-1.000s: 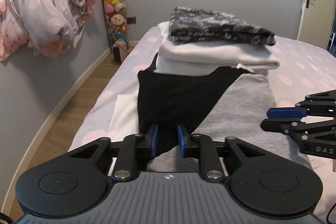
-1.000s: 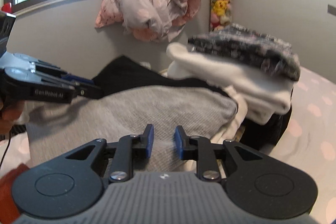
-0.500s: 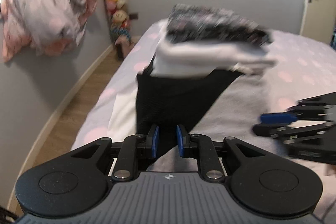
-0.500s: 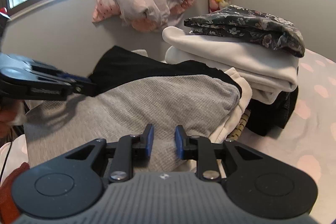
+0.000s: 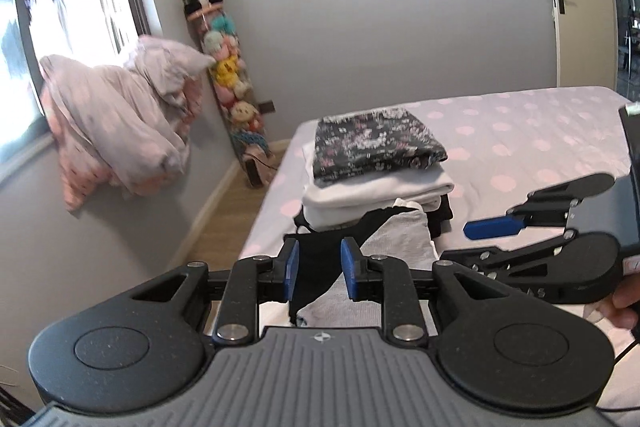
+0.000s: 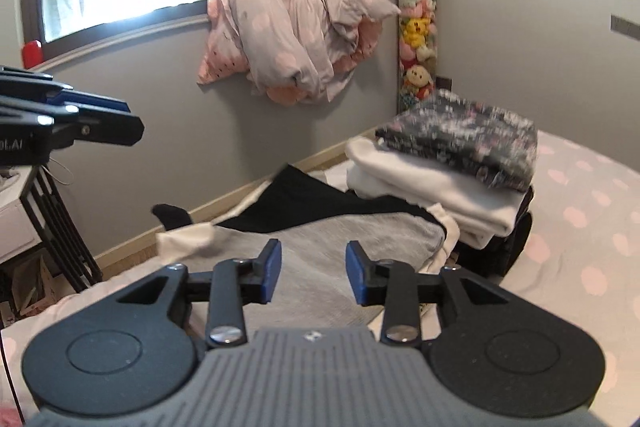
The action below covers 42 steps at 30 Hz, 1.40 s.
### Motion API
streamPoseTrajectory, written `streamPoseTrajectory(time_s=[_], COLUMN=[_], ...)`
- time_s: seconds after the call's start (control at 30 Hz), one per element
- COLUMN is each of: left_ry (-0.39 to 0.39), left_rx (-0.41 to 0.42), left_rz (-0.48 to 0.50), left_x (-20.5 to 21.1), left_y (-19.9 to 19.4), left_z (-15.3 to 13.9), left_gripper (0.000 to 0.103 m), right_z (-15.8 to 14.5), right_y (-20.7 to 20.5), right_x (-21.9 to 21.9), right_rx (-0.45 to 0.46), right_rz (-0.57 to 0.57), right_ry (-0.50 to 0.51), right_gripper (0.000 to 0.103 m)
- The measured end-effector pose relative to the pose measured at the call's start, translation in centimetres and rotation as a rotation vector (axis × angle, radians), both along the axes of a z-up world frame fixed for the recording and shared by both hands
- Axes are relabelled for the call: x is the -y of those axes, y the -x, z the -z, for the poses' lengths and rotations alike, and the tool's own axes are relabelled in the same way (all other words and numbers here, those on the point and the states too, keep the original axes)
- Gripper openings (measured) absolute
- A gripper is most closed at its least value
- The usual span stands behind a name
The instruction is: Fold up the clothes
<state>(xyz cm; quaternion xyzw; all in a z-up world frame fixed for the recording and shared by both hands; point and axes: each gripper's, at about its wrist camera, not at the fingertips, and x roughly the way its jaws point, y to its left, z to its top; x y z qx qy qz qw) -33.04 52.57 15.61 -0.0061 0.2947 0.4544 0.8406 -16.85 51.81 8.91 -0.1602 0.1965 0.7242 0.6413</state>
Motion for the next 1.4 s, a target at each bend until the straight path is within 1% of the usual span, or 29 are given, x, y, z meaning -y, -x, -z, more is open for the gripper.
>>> streamPoseTrajectory(time_s=[0.03, 0.07, 0.1, 0.13, 0.17, 0.2, 0.27, 0.33, 0.4, 0.47, 0.53, 0.67, 0.73, 0.77, 0.8, 0.83, 0.97, 1.03, 1.23, 1.33, 1.4], left_ry=[-0.014, -0.026, -0.041, -0.056, -0.071, -0.084, -0.105, -0.110, -0.111, -0.121, -0.156, -0.128, -0.141, -0.144, -0.142, -0.141, -0.116, -0.099, -0.068, -0.012, 0.020], left_rx=[-0.002, 0.001, 0.010, 0.019, 0.030, 0.046, 0.084, 0.106, 0.123, 0.149, 0.171, 0.187, 0.190, 0.187, 0.189, 0.193, 0.251, 0.275, 0.215, 0.208, 0.214], left_rz=[0.000, -0.002, -0.006, -0.011, -0.016, -0.020, -0.030, -0.050, -0.075, -0.103, -0.120, -0.159, -0.161, -0.169, -0.184, -0.198, -0.269, -0.304, -0.397, -0.420, -0.420], left_x=[0.9, 1.8, 2.7, 3.6, 4.5, 5.4, 7.0, 8.6, 10.1, 11.6, 13.3, 15.3, 16.6, 17.1, 17.7, 18.3, 20.1, 20.6, 21.9, 22.1, 22.1], left_y=[0.1, 0.2, 0.4, 0.5, 0.7, 0.9, 1.1, 1.3, 1.4, 1.7, 2.1, 3.4, 3.8, 3.9, 3.9, 3.9, 3.6, 3.5, 1.6, 1.2, 1.3], left_z=[-0.5, -1.1, -1.6, -2.1, -2.6, -3.0, -3.7, -4.2, -4.5, -4.8, -5.1, -5.6, -5.3, -5.1, -4.7, -4.2, -1.5, 0.2, 5.8, 7.8, 8.7], left_gripper=[0.029, 0.032, 0.038, 0.040, 0.046, 0.050, 0.050, 0.051, 0.061, 0.065, 0.066, 0.066, 0.068, 0.072, 0.079, 0.081, 0.081, 0.081, 0.081, 0.081, 0.081], right_z=[-0.8, -1.6, -2.4, -3.1, -3.7, -4.3, -5.4, -6.1, -6.6, -6.9, -7.0, -6.7, -6.1, -5.7, -5.3, -4.9, -3.1, -2.3, 0.0, 1.1, 1.8], right_y=[0.3, 0.6, 0.9, 1.1, 1.4, 1.6, 2.1, 2.4, 2.6, 2.7, 2.7, 2.8, 3.0, 3.1, 3.3, 3.6, 4.7, 4.8, 4.9, 4.9, 4.9], right_x=[0.9, 1.9, 2.8, 3.8, 4.8, 5.9, 7.9, 10.0, 12.2, 14.3, 16.4, 19.8, 20.8, 21.1, 21.5, 21.8, 23.1, 23.5, 24.6, 25.1, 25.5], right_rx=[-0.002, -0.004, -0.002, 0.001, 0.003, 0.005, 0.008, 0.011, 0.007, 0.001, -0.008, -0.049, -0.057, -0.054, -0.051, -0.038, 0.032, 0.037, 0.038, 0.038, 0.041], right_rz=[-0.001, -0.002, -0.002, -0.002, -0.001, 0.000, 0.001, 0.007, 0.016, 0.027, 0.037, 0.070, 0.079, 0.086, 0.093, 0.100, 0.142, 0.157, 0.197, 0.217, 0.223], right_ry=[-0.011, -0.021, -0.033, -0.046, -0.062, -0.079, -0.108, -0.131, -0.161, -0.190, -0.218, -0.234, -0.215, -0.202, -0.189, -0.179, -0.166, -0.157, -0.128, -0.113, -0.099], right_gripper=[0.042, 0.043, 0.043, 0.044, 0.047, 0.049, 0.051, 0.052, 0.055, 0.063, 0.066, 0.068, 0.069, 0.070, 0.070, 0.070, 0.070, 0.070, 0.070, 0.070, 0.070])
